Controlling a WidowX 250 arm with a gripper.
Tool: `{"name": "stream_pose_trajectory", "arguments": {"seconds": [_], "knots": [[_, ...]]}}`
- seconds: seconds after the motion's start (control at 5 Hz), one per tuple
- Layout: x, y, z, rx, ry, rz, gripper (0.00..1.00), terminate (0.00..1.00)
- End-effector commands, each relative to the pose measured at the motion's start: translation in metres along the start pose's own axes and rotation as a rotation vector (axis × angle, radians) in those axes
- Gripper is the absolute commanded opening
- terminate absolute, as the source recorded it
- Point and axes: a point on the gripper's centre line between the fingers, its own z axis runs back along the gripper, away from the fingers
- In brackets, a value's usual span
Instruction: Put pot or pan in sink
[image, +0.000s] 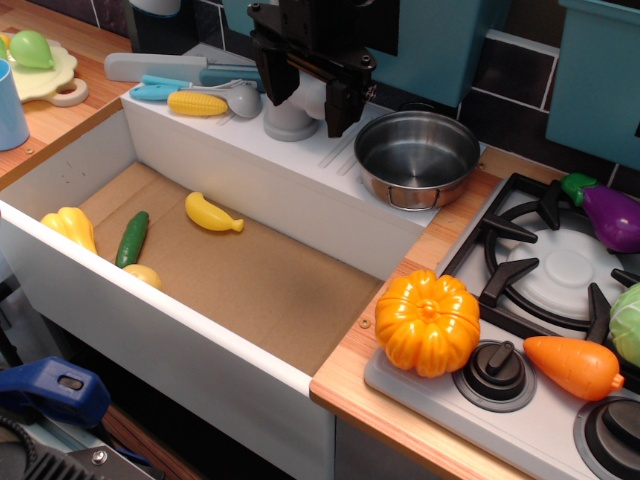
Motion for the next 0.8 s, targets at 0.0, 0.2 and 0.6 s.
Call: {"name": "stream_pose_trajectory", "arguments": {"seconds": [0.0,0.2,0.6], "knots": [[0.0,0.0,0.0,0.0,0.0,0.0,1.0,0.0],[0.011,-0.004,-0.002,0.008,-0.003,0.102,1.0,0.0],[0.022,-0.009,-0.013,-0.023,-0.022,0.169,1.0,0.0]]}}
